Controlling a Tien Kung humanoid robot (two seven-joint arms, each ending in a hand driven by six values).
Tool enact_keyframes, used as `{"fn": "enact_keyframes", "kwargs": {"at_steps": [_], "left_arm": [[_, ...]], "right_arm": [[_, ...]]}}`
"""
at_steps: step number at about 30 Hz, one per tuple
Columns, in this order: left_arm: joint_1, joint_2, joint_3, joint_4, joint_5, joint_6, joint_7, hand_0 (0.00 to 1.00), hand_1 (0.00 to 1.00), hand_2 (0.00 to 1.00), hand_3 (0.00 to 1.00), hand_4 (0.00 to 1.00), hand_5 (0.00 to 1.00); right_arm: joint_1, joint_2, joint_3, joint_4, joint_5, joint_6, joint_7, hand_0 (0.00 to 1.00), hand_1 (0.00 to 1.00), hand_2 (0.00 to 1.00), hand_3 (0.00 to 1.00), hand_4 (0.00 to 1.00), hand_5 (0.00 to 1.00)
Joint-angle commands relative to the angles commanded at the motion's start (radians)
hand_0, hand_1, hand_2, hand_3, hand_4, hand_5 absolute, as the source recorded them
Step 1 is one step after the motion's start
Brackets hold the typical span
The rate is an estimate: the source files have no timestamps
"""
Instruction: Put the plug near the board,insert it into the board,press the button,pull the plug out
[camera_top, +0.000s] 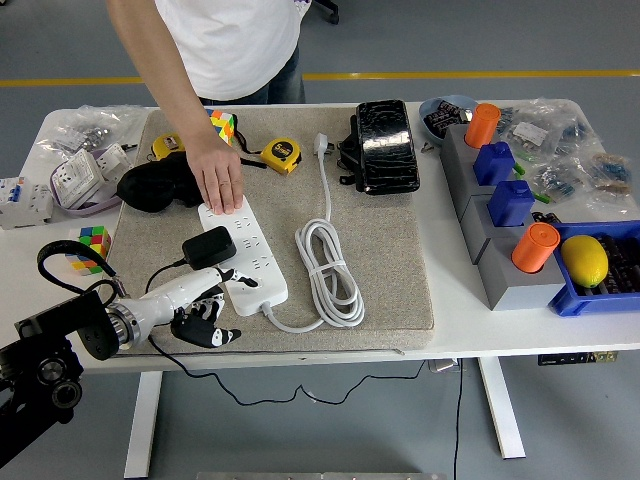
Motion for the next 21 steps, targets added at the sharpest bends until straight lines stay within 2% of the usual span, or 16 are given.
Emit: {"fn": "enact_keyframes", "kwargs": {"at_steps": [2,11,21], "left_arm": [[-0.004,-0.003,0.004,0.005,-0.003,-0.002,0.003,0.043,0.072,0.158,0.963,0.777,0.002],[-0.016,-0.012,0.019,0.024,-0.002,-0.016,0.016,0.042,0.072,0.157,0.955,0.783,0.002],[-0.027,-0.034,0.031,0.059,0.012,0.007,-0.012,0.043,0.074,0.161,0.948,0.784,0.002]], "right_arm": [[0.0,0.0,-0.001,-0.001,0.001,0.001,-0.001,0.567,0.66,0.666,0.547,0.924,0.471],[-0.002,0.001,0.007,-0.001,0.001,0.001,-0.001,0.567,0.66,0.666,0.548,0.926,0.471],[-0.001,0.002,0.008,0.0,0.0,0.001,0.0,0.567,0.66,0.666,0.548,0.926,0.469]]}}
